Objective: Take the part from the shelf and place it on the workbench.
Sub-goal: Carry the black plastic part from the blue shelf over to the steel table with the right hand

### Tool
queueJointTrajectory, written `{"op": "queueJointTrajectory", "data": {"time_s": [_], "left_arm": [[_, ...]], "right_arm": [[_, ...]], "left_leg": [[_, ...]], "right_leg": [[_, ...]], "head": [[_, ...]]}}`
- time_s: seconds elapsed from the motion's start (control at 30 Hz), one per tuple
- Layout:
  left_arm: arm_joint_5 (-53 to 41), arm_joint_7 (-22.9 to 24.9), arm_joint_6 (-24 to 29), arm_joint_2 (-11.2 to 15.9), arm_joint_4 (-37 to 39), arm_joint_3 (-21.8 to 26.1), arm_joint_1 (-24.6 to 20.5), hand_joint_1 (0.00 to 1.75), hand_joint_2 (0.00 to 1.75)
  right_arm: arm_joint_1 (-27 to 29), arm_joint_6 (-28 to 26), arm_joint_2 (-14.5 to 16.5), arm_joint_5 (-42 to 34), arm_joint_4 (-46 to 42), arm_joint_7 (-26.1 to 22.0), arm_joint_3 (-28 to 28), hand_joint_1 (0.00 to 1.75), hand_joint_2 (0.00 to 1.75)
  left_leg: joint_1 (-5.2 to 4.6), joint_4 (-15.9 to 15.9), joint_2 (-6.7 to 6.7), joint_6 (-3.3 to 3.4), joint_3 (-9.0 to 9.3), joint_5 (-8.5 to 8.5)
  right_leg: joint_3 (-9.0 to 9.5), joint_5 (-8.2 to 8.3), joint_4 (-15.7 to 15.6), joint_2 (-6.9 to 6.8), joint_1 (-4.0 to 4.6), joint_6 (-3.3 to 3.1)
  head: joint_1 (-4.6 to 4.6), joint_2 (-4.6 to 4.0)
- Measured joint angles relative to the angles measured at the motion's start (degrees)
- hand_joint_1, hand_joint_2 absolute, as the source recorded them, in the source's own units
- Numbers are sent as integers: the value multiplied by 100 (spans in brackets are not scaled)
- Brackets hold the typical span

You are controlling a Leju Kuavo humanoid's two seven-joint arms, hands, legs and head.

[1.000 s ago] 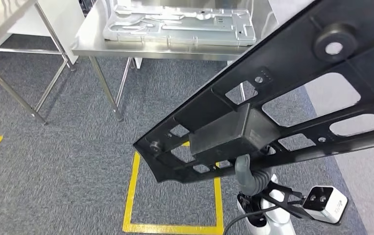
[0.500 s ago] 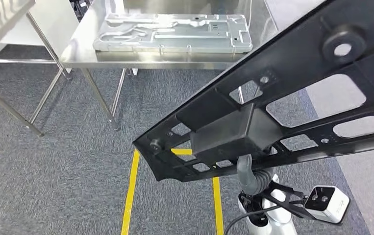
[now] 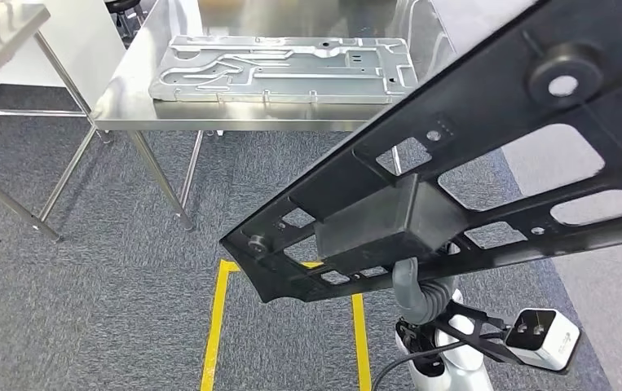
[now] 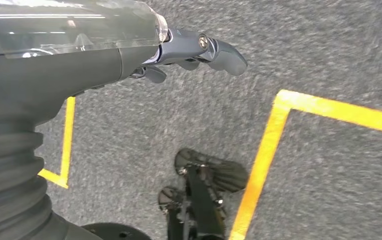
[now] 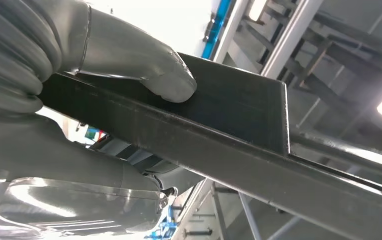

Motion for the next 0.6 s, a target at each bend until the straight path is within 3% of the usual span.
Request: {"op": "queueJointTrajectory", "data": {"time_s": [0.03,0.13,0.17,0.2,0.3,0.37,0.47,0.53,0.6], "left_arm": [[-1,-5,-2,-1,0,0,-8,0,175],[-12,-25,-2,0,0,-1,-11,0,175],[-19,-27,-3,0,0,-1,0,0,175],[-26,-28,-3,-1,0,0,10,0,175],[-32,-24,-2,-2,0,-1,23,0,175],[-32,-12,7,-1,0,-1,11,0,175],[-28,2,21,0,0,0,-9,0,175],[-23,9,34,-2,1,-1,-33,0,175],[-19,12,47,-2,1,-2,-38,0,175]], "right_arm": [[0,1,0,4,-3,1,-1,175,175],[28,2,0,15,-4,1,-1,175,175],[36,0,0,19,-4,0,-1,175,175],[39,-2,0,27,-5,0,-1,175,175],[49,-8,-1,52,-2,1,-1,175,175],[64,-7,-2,63,-5,2,-1,175,175],[66,-6,-1,66,-20,-1,-5,175,175],[59,0,6,67,-22,0,-6,175,175],[58,4,14,66,-20,1,-5,175,175]], "left_leg": [[10,-12,2,13,57,-12],[20,-13,-1,13,167,-127],[28,-13,-4,-1,221,-179],[38,-13,-6,-21,292,-235],[59,-15,-13,-96,522,-426],[55,-22,-7,-177,623,-519],[61,154,14,-289,680,-471],[77,657,14,-322,405,-475],[86,1351,11,-349,-93,-712]], "right_leg": [[-154,-104,262,-11,-21,38],[-847,-452,1172,-27,-100,128],[-983,-459,1241,-36,-121,145],[-1018,-360,1114,-48,-138,160],[-791,410,123,-115,-151,165],[-708,634,-178,-144,-118,78],[-548,523,-233,-108,-111,-68],[-384,441,-274,-101,-118,-141],[-253,327,-289,-97,-106,-181]], "head": [[1,0],[1,0],[1,0],[1,0],[1,0],[2,0],[4,0],[2,0],[2,0]]}}
